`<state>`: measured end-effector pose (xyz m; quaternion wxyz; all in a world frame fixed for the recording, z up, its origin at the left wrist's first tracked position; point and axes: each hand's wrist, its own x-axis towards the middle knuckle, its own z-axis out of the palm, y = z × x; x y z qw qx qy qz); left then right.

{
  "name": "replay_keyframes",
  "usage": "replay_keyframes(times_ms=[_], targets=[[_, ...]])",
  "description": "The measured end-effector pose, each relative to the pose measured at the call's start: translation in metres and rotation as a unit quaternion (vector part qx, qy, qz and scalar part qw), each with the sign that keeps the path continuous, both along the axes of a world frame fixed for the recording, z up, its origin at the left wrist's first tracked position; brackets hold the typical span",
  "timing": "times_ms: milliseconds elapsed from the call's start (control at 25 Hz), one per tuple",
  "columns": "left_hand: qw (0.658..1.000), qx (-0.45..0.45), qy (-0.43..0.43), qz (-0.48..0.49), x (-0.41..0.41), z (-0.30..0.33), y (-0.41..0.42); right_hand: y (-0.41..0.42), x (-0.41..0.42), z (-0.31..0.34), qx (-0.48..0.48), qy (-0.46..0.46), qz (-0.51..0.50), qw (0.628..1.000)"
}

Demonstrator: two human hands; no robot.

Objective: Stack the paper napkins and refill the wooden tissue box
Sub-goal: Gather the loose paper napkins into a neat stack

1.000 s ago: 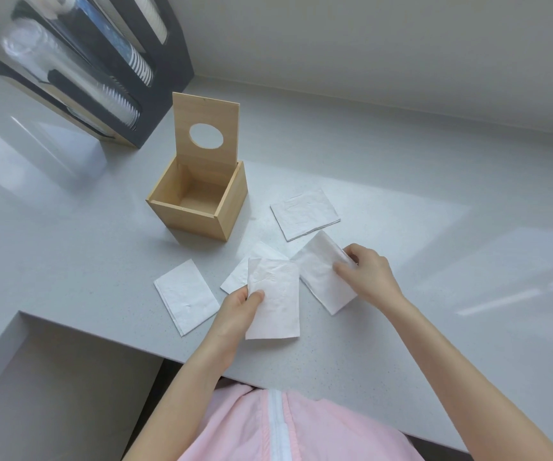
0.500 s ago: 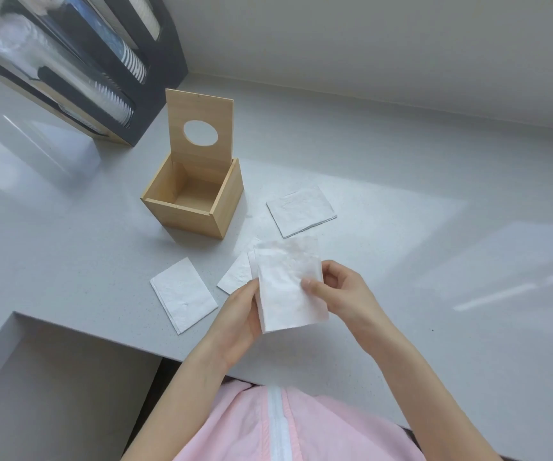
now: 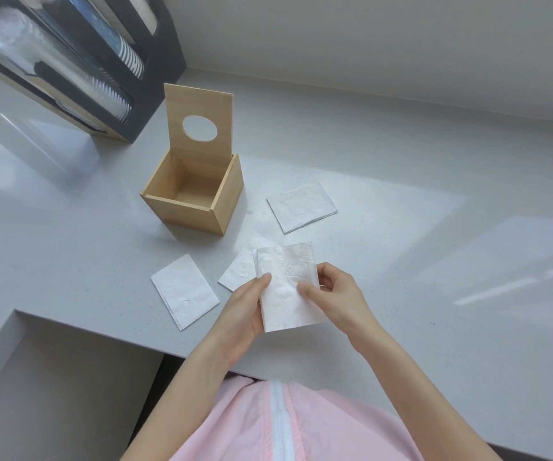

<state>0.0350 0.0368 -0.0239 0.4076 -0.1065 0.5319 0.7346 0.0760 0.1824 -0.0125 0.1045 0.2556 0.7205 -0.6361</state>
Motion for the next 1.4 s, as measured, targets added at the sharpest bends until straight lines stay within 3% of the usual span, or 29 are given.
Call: replay_keyframes(times_ms=[400, 520, 640, 800, 920, 1200, 1400], targets=[[0.998, -0.053, -0.003, 0.023, -0.004, -0.001, -0.019, -0.019, -0.009, -0.009, 0.025, -0.019, 0.015, 0.999], [0.998, -0.046, 0.002, 0.040, -0.014, 0.004, -0.033, -0.025, -0.021, -0.007, 0.029, -0.025, -0.026, 0.999], [0.997, -0.047, -0.001, 0.061, -0.024, 0.009, -0.049, -0.028, -0.036, -0.007, 0.140, -0.023, -0.021, 0.990], [0.996, -0.059, 0.007, 0.061, -0.034, 0.012, -0.068, -0.038, -0.058, -0.022, 0.319, -0.067, 0.087, 0.941], [0.996, -0.067, 0.004, 0.057, -0.038, 0.012, -0.081, -0.047, -0.069, -0.027, 0.381, -0.069, 0.096, 0.917], [0.995, -0.080, -0.008, 0.065, -0.042, 0.007, -0.094, -0.055, -0.073, -0.024, 0.391, -0.081, 0.102, 0.911], [0.994, -0.078, 0.005, 0.070, -0.045, 0.009, -0.098, -0.063, -0.067, -0.025, 0.303, -0.017, 0.022, 0.953]])
